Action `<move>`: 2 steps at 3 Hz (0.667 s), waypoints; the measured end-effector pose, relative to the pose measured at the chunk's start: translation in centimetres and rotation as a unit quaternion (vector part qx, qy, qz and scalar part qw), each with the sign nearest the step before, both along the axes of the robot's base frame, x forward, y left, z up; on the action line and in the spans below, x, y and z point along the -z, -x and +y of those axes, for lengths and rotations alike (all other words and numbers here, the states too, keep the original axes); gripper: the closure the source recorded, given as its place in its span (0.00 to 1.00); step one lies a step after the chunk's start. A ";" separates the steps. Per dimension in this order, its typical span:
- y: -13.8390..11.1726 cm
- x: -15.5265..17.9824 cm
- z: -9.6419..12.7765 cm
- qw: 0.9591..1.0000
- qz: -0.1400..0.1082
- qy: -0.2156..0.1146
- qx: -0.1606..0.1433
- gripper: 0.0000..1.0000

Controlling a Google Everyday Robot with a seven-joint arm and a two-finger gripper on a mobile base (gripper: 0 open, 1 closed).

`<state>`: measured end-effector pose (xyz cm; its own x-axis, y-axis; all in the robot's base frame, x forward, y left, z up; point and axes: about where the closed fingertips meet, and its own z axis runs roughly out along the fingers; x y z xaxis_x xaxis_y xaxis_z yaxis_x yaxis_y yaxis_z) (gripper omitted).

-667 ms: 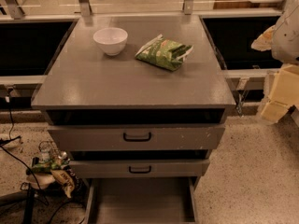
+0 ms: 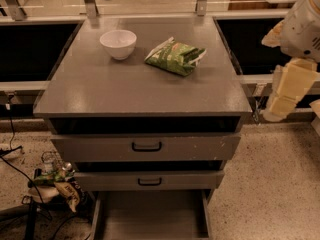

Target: Place green jalapeno chip bag into bottom drawer

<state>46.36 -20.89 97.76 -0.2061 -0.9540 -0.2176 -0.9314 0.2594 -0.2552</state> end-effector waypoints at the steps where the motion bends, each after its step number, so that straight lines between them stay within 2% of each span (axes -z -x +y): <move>1: -2.0 0.4 0.8 1.000 0.001 -0.002 -0.005 0.00; 2: -6.1 3.6 1.7 0.999 0.037 0.015 0.003 0.00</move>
Offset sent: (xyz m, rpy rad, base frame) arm 0.0571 0.0139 -0.0331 0.0031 0.0726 0.0025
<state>52.49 -19.23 94.14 -0.2271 -0.9585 -0.1723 -0.9462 0.2590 -0.1939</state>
